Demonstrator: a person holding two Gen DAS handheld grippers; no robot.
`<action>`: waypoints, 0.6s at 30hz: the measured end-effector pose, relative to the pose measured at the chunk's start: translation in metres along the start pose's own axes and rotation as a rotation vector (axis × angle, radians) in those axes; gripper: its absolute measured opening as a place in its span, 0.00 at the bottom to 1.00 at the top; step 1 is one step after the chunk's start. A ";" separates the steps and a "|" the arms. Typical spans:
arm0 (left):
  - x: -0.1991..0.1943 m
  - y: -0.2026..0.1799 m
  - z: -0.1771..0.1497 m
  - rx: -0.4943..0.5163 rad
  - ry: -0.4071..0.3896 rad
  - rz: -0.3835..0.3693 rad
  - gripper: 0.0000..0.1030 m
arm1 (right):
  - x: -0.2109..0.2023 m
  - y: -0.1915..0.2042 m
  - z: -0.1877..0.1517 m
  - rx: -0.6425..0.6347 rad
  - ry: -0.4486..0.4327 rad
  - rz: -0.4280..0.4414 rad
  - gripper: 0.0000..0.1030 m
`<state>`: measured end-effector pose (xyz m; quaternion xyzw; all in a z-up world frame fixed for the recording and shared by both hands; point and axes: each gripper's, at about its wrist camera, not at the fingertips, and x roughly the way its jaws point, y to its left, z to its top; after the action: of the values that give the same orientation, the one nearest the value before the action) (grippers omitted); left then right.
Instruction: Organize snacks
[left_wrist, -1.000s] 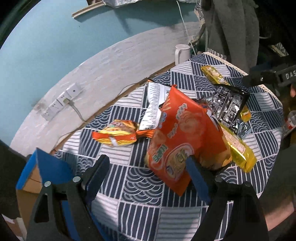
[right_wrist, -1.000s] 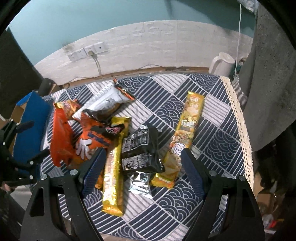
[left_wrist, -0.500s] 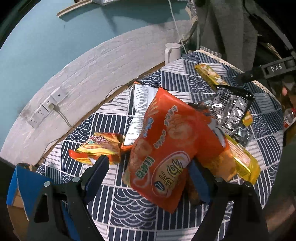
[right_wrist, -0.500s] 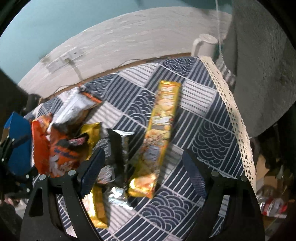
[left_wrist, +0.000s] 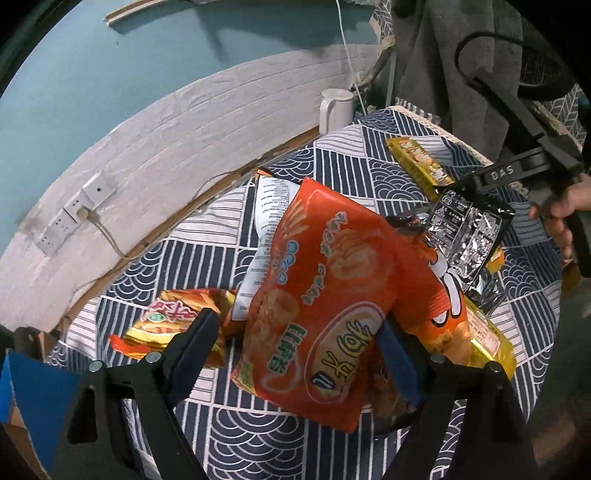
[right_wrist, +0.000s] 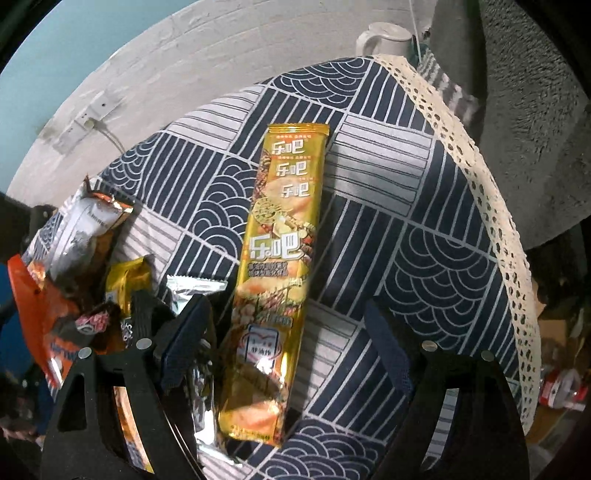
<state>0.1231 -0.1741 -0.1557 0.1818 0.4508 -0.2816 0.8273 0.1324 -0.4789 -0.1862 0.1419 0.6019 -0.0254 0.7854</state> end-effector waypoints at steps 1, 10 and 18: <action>0.001 0.002 0.000 -0.009 -0.003 -0.027 0.75 | 0.001 -0.001 0.000 0.003 0.003 -0.002 0.83; 0.001 0.001 -0.006 -0.038 0.025 -0.125 0.16 | 0.013 0.005 -0.006 -0.038 0.052 0.019 0.55; -0.021 0.005 -0.012 -0.075 0.007 -0.100 0.10 | 0.011 0.019 -0.009 -0.113 0.045 -0.048 0.29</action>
<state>0.1098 -0.1574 -0.1437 0.1291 0.4726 -0.3049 0.8168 0.1310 -0.4571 -0.1951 0.0833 0.6230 -0.0070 0.7777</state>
